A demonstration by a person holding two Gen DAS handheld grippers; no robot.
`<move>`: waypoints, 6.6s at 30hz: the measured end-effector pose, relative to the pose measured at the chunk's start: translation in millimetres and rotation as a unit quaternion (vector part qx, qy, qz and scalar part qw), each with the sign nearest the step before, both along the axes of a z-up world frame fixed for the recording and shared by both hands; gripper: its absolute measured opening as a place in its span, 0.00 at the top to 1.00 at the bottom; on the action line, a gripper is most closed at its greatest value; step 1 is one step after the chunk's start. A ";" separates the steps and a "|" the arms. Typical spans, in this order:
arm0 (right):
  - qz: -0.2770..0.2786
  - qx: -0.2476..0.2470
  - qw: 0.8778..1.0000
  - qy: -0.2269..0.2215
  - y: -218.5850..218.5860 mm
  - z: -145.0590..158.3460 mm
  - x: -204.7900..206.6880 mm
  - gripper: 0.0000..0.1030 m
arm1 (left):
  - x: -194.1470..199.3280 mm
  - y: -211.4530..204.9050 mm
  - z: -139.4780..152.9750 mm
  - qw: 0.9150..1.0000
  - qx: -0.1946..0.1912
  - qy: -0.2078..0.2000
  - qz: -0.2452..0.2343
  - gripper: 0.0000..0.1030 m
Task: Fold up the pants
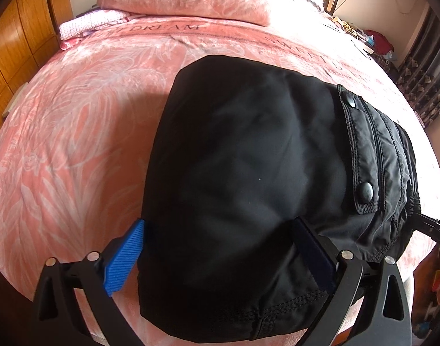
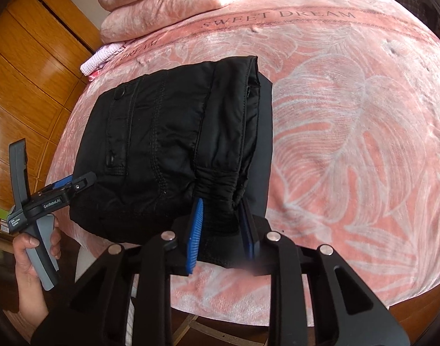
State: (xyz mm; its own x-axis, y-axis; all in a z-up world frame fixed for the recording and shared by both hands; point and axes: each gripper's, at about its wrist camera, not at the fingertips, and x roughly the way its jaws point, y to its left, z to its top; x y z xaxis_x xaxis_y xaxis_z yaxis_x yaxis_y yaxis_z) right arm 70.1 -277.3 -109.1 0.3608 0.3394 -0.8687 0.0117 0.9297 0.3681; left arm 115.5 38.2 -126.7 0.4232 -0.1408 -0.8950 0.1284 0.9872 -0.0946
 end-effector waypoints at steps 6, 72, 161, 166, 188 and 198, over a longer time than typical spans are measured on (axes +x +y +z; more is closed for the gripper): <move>0.005 -0.020 1.000 -0.005 3.9 4.0 -3.6 0.73 | 1.2 3.4 2.2 1.000 -0.005 0.006 -0.005 0.04; -0.052 0.161 0.984 0.047 -20.5 -34.5 9.5 0.20 | 60.1 52.6 -53.8 0.947 -0.262 0.151 -0.108 0.03; -0.076 -0.159 0.971 -0.163 14.4 119.0 -28.3 0.03 | -27.1 -64.0 120.1 0.992 0.013 -0.128 -0.011 0.04; -0.096 -0.147 0.972 -0.156 10.9 121.8 -17.1 0.03 | -13.3 -61.4 113.0 0.991 0.031 -0.133 -0.007 0.04; -0.087 -0.179 0.969 -0.147 3.9 96.6 12.5 0.02 | 29.0 -96.1 75.8 0.992 0.050 -0.112 -0.018 0.04; -0.087 -0.172 0.971 -0.139 1.0 89.4 17.4 0.02 | 36.7 -95.4 68.4 0.994 0.045 -0.103 -0.014 0.04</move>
State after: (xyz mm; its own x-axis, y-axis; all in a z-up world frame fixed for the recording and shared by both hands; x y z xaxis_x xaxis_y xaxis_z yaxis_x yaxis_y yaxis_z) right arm 87.5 -276.3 -19.7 0.6235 -0.0407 -0.7808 0.1238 0.9912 0.0473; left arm 152.2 -57.2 -58.3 0.5956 -0.0779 -0.7995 0.1627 0.9863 0.0252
